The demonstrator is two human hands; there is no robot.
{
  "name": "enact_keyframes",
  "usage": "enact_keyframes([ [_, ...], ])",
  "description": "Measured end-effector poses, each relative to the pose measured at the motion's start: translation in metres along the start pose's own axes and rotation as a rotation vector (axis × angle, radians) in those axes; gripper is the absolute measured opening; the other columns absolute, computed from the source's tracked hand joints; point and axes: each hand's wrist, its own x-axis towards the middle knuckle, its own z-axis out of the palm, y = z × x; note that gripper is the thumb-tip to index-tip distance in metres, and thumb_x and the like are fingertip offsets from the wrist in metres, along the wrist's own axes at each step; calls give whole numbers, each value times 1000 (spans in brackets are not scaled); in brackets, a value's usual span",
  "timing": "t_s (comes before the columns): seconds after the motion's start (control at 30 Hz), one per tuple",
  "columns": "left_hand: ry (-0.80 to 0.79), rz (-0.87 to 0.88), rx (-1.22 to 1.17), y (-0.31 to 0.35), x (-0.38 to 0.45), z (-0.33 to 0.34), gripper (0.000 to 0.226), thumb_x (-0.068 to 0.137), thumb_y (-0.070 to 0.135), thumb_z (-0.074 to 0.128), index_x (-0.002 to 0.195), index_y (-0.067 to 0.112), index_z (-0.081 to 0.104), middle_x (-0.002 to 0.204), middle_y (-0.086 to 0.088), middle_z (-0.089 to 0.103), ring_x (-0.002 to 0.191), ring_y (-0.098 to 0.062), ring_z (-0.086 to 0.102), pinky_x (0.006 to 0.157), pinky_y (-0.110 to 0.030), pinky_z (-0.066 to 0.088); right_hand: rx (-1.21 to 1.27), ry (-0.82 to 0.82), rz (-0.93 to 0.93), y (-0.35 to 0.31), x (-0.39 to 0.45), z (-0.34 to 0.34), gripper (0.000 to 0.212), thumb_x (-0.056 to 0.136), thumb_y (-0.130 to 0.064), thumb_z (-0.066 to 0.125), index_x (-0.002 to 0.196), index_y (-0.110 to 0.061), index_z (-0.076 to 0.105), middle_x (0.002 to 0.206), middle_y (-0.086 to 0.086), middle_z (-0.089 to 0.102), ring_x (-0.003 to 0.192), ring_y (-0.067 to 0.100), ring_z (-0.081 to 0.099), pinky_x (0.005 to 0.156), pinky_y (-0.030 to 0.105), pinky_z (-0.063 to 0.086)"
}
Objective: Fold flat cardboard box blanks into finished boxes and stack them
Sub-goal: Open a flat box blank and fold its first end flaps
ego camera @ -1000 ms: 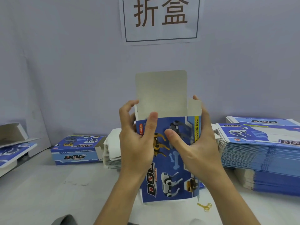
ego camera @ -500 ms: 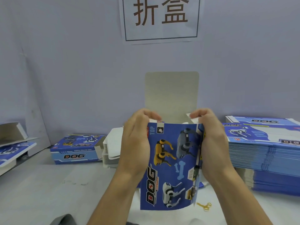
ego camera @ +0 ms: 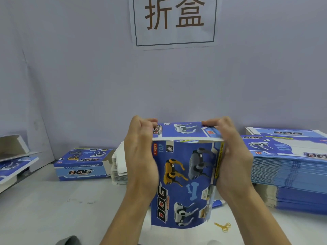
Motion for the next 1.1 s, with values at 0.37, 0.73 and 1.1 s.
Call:
enact_keyframes([
  [0.37,-419,-53,193,17,1,-9,44,79,40,73,118,33,53,104,12,70,88,-25,75,68,-33,62,184,-255,151,-6,0,-15,53,87,-52,64,129,-20,59,109,18,72,99,37,71,76,40,59],
  [0.73,-276,98,194,23,1,1,24,85,22,66,107,22,56,102,0,63,79,-34,71,56,-55,59,-92,-170,-65,-3,5,-14,27,88,-27,71,113,-27,60,120,7,68,102,34,71,87,56,57],
  [1.1,-207,1,133,20,-1,2,34,82,52,71,90,23,56,119,14,61,97,-21,74,59,-29,60,-60,-206,-20,-3,2,-9,24,85,-42,64,100,-25,59,100,-12,73,90,24,74,66,35,60],
])
